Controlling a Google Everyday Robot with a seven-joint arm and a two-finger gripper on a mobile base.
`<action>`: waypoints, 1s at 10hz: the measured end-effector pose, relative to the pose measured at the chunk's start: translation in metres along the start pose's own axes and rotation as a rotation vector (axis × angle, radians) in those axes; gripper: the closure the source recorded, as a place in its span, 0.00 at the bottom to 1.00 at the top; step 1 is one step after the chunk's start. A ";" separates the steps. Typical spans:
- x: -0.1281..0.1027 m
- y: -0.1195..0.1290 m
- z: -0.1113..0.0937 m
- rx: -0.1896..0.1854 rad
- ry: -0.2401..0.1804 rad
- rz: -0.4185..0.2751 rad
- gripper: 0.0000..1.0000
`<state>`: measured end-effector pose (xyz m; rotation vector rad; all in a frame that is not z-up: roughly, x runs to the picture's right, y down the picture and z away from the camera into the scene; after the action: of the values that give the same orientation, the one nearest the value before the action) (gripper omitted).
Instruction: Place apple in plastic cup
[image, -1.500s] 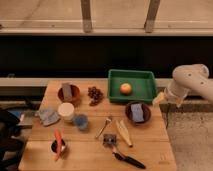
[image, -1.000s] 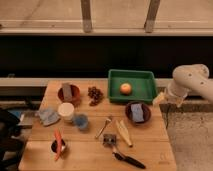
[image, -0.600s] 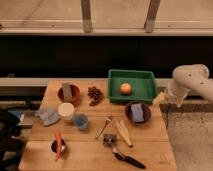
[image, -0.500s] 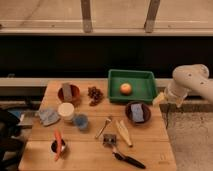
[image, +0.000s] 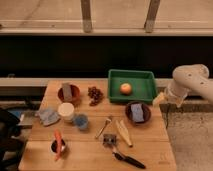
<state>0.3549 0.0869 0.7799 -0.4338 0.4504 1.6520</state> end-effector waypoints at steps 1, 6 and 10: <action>0.000 0.000 0.000 0.000 0.000 0.000 0.22; 0.000 0.000 0.000 0.000 0.000 0.000 0.22; -0.011 0.017 -0.002 -0.003 -0.017 -0.061 0.22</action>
<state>0.3391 0.0749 0.7847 -0.4315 0.4185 1.5961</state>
